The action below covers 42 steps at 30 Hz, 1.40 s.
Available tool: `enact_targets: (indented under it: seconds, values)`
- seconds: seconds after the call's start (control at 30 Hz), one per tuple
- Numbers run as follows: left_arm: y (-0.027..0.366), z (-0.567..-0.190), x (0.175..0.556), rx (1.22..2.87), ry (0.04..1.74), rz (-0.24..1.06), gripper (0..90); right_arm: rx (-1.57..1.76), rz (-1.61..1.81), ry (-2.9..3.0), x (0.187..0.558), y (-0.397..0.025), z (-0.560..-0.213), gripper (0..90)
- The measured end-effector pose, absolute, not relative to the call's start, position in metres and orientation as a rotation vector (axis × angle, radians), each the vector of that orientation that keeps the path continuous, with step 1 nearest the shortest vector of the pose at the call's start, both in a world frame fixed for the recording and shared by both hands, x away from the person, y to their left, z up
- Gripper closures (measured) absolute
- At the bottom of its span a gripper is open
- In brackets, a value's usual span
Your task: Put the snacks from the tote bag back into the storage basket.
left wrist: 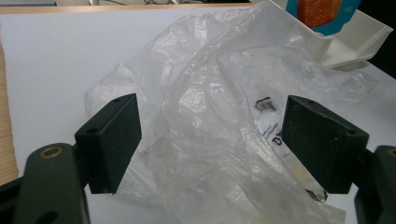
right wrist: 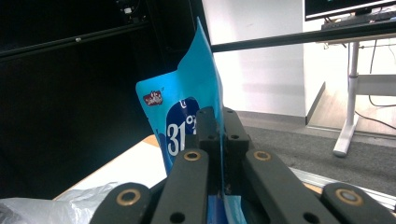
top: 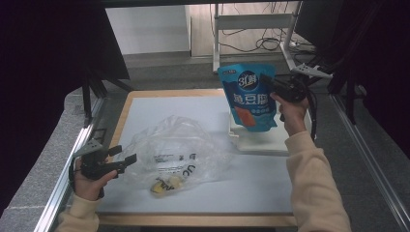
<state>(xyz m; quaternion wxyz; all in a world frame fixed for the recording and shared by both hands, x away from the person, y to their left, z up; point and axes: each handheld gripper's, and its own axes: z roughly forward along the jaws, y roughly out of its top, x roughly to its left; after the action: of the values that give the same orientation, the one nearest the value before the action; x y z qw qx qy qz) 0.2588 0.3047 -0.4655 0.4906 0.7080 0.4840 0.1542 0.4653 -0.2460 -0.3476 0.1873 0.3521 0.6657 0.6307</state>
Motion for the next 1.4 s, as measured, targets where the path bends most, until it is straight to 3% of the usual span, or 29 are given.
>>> enact_targets:
  seconds: [1.4]
  values:
    - [0.306,-0.464,0.258,1.721,1.175,0.389,20.1,1.023,1.721,1.910,0.493,-0.264,-0.370,88.2]
